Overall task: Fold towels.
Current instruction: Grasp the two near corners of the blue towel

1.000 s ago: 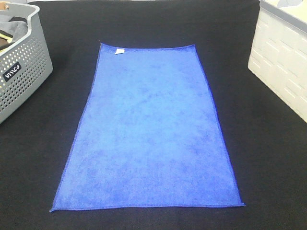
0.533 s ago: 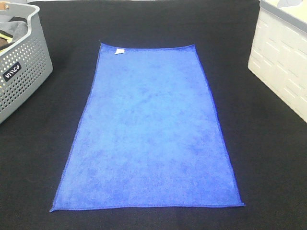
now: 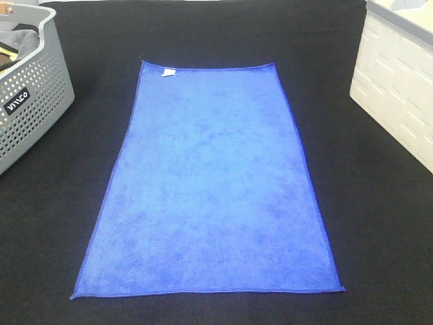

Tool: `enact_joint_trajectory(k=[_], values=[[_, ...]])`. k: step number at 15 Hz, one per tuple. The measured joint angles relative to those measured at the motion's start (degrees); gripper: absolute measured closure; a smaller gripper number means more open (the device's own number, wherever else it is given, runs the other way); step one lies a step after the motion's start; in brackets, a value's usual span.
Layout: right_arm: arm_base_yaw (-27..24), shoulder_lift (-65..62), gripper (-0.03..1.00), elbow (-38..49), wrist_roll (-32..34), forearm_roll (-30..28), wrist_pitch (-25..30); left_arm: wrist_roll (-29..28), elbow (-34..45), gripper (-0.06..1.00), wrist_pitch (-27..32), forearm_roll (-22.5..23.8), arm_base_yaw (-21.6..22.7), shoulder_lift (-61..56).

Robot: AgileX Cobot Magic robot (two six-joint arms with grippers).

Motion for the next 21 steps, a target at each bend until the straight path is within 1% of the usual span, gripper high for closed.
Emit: enact_joint_trajectory(k=[7,8,9,10,11,12,13,15,16,18,19,20,21], values=[[0.0,0.0,0.03,0.1,0.0,-0.3,0.0,0.0,0.0,0.29,-0.1,0.0,0.0,1.0],[0.0,0.7,0.03,0.1,0.0,-0.3,0.0,-0.2,-0.3,0.29,-0.8,-0.4,0.0,1.9],[0.0,1.9,0.03,0.1,0.6,-0.3,-0.3,-1.0,-0.7,0.29,-3.1,-1.5,0.0,2.8],[0.0,3.7,0.03,-0.3,2.3,-0.5,-1.4,-2.2,-0.9,0.29,-6.0,-3.4,0.0,3.8],[0.0,6.4,0.03,-0.7,5.2,-0.6,-4.1,-3.8,-0.9,0.29,-9.3,-5.2,0.0,5.1],[0.0,9.6,0.03,-1.0,7.5,-0.6,-7.4,-5.8,-0.3,0.29,-13.8,-8.0,0.0,7.2],[0.0,14.5,0.04,-1.1,8.8,-0.6,-10.8,-7.8,0.6,0.29,-18.8,-12.5,0.0,11.1],[0.0,23.0,0.05,-1.1,9.0,0.2,-12.7,-8.5,0.9,0.29,-20.9,-18.2,0.0,19.1],[0.0,27.3,0.05,-1.1,9.0,1.5,-12.9,-8.5,0.9,0.29,-21.3,-20.5,0.0,23.8],[0.0,37.0,0.06,-1.8,6.4,5.5,-12.9,-5.9,1.0,0.29,-21.4,-24.5,0.0,33.6],[0.0,44.6,0.07,-3.2,2.3,9.0,-13.1,-3.2,1.0,0.29,-21.5,-26.2,0.0,39.0],[0.0,49.0,0.07,-4.1,-0.5,11.7,-13.1,0.9,1.0,0.29,-21.5,-28.6,0.0,46.0],[0.0,54.0,0.07,-5.0,-3.2,14.3,-13.2,3.4,1.0,0.29,-21.7,-30.7,0.0,50.8]])
